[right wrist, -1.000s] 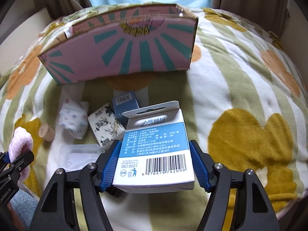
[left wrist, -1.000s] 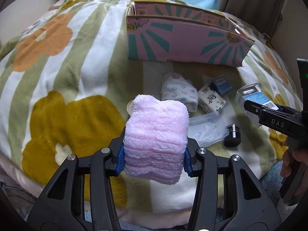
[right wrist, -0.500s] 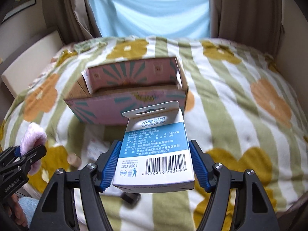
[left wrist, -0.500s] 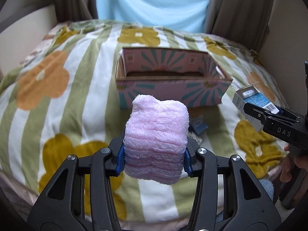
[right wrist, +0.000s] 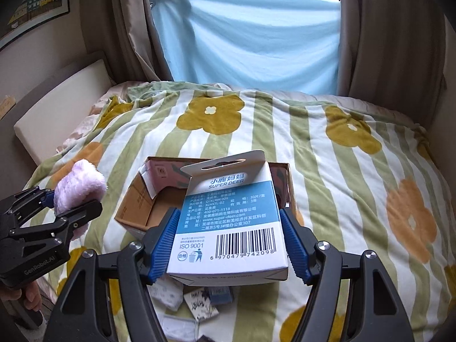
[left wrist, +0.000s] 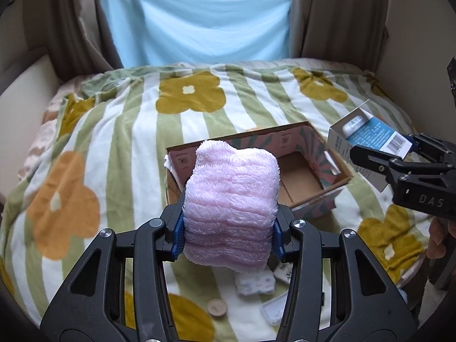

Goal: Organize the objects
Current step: 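Carry the towel roll and SUPER DEER box into the pink box and release both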

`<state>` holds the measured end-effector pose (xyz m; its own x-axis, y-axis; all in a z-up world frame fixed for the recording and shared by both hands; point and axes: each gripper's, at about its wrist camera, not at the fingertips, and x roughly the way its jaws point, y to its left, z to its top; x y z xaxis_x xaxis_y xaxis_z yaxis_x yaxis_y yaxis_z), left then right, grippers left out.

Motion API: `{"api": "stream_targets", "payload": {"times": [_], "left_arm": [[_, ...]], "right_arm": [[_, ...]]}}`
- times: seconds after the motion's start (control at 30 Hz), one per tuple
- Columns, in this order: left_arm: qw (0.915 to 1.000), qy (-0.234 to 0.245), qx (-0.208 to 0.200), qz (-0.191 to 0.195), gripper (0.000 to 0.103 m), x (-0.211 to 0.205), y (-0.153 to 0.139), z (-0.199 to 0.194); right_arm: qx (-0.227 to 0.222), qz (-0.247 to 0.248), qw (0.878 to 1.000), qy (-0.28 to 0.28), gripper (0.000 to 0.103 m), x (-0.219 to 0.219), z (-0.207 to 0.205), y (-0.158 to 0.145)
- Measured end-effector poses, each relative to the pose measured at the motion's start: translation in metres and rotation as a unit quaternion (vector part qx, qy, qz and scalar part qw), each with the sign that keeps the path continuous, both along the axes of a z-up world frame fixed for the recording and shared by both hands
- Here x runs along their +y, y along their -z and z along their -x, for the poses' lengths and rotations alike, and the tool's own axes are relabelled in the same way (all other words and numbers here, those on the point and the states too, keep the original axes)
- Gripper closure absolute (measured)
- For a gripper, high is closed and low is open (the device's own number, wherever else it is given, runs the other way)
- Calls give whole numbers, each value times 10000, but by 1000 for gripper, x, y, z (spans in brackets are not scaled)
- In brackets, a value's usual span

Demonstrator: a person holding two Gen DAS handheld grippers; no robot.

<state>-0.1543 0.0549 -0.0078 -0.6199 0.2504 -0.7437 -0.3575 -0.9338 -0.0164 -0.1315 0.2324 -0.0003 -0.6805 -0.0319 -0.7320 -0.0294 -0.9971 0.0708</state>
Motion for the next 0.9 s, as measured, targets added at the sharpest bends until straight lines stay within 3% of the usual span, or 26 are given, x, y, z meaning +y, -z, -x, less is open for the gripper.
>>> {"api": "stream_targets", "payload": {"times": [0.17,0.37,0.77,0.83,0.9], "left_arm": [[9986,-1,-481,213,60,8,29,61],[9952,-19,-968,167,60,17,72,110],[9922,102,-1240,85,59,32,107,137],[9932,113,-1150,133,49,33,104,137],[9937,45,-1110,168,0,31,102,138]], "right_arm": [[-339,234,9991,16,37,17,50,20],[-721,375,9967,10,37,28,89,55],[-942,566,9939,-88,37,32,118,85],[-1123,398,9929,-39,37,30,123,89],[-1169,281,9927,18,28,31,124,91]]}}
